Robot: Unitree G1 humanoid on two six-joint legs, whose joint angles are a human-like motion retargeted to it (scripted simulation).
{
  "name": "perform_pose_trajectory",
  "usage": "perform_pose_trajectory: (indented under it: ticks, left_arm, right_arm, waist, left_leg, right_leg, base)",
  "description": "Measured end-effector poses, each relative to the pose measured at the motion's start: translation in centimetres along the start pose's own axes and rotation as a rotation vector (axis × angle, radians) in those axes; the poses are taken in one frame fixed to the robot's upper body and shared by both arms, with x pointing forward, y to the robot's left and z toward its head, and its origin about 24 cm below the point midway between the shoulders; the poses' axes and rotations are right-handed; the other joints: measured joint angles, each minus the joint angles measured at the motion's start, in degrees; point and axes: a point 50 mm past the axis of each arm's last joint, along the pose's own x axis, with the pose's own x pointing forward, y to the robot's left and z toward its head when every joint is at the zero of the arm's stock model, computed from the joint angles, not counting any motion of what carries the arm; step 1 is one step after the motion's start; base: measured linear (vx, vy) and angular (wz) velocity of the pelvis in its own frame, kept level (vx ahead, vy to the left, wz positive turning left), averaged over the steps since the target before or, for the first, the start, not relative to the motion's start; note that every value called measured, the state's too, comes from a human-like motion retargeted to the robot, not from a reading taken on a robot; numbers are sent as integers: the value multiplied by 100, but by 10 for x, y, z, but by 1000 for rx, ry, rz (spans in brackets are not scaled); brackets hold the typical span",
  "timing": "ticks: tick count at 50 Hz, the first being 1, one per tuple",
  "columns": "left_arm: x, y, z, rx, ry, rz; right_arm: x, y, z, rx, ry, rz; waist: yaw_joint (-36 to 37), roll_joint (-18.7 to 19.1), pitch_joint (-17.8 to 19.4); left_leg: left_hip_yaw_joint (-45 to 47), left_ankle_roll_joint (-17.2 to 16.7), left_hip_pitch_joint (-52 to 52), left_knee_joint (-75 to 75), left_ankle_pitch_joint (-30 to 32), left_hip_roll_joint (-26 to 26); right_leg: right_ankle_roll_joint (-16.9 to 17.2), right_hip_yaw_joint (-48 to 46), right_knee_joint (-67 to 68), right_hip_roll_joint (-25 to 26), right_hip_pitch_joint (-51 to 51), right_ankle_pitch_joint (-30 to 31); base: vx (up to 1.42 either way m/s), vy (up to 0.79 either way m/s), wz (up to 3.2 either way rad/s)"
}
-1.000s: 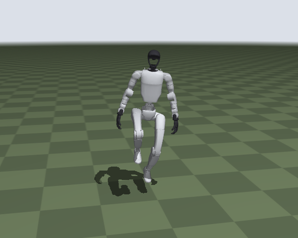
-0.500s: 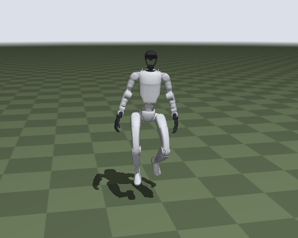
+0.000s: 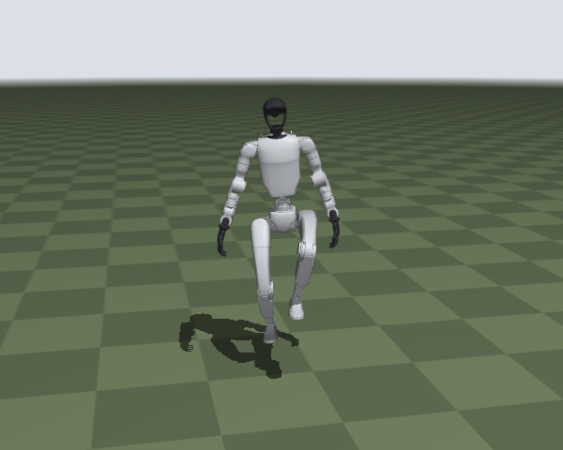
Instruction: Sport exercise
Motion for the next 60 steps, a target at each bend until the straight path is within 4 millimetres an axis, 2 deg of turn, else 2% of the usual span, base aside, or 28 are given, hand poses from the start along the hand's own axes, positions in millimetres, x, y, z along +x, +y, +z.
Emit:
perform_pose_trajectory:
  ticks: [7, 13, 21, 31, 41, 51, 57, 60]
  left_arm:
    - [0, 4, 8, 5, -20, 9]
    - [0, 4, 11, 28, -36, 14]
    - [1, -1, 19, 75, -60, 3]
    - [3, -12, 17, 119, -42, -42]
    - [2, -11, 2, 79, -2, -29]
    - [1, 2, 7, 20, -16, 55]
    - [3, -4, 14, -15, -32, 58]
    - [4, -12, 14, -13, -35, 43]
  right_arm:
    - [-1, -5, -3, -38, 11, -7]
    - [-1, -6, -2, -76, 6, -7]
    - [0, -4, 1, -128, -14, 11]
    - [0, 3, 1, -204, -12, 79]
    - [-1, 8, -1, -239, -17, 123]
    - [-2, 13, -5, -262, -39, 131]
    - [-2, 21, -2, -289, -62, 139]
    - [-2, 26, -3, -310, -66, 143]
  waist:
    - [38, 173, -70]
    - [78, 215, -95]
    - [166, 82, -229]
    - [335, -138, -354]
    - [387, -84, -669]
    - [299, 154, -935]
    - [251, 256, -933]
    - [313, 368, -960]
  left_leg:
    - [-141, -292, 58, -324, 325, -131]
    - [-303, -434, 392, -916, 259, -260]
    - [-577, -556, 813, -1612, 129, -422]
    - [-983, -623, 1452, -1174, -44, -591]
    - [-1350, -552, 2468, -1700, -590, -55]
    - [-1316, -455, 3250, -2640, -1281, 516]
    - [-1143, -450, 3453, -2547, -1245, 691]
    - [-1074, -405, 3440, -2194, -1192, 890]
  right_leg:
    - [-143, -2, -47, 110, -97, -238]
    - [-163, 11, -136, 174, -119, -267]
    - [-84, 54, -340, 174, -258, -103]
    - [11, 127, -670, 237, -381, 120]
    - [90, -3, -1554, 611, -349, 549]
    - [103, -145, -2223, 923, -219, 857]
    - [30, -139, -2467, 918, -7, 864]
    - [-69, -199, -2011, 930, -166, 664]
  base:
    - [0, 0, 0]
    - [0, 0, 0]
    - [0, 0, 0]
    - [0, 1, -6]
    - [2, 4, -25]
    - [5, 3, -14]
    - [9, 6, 0]
    - [12, 12, 6]
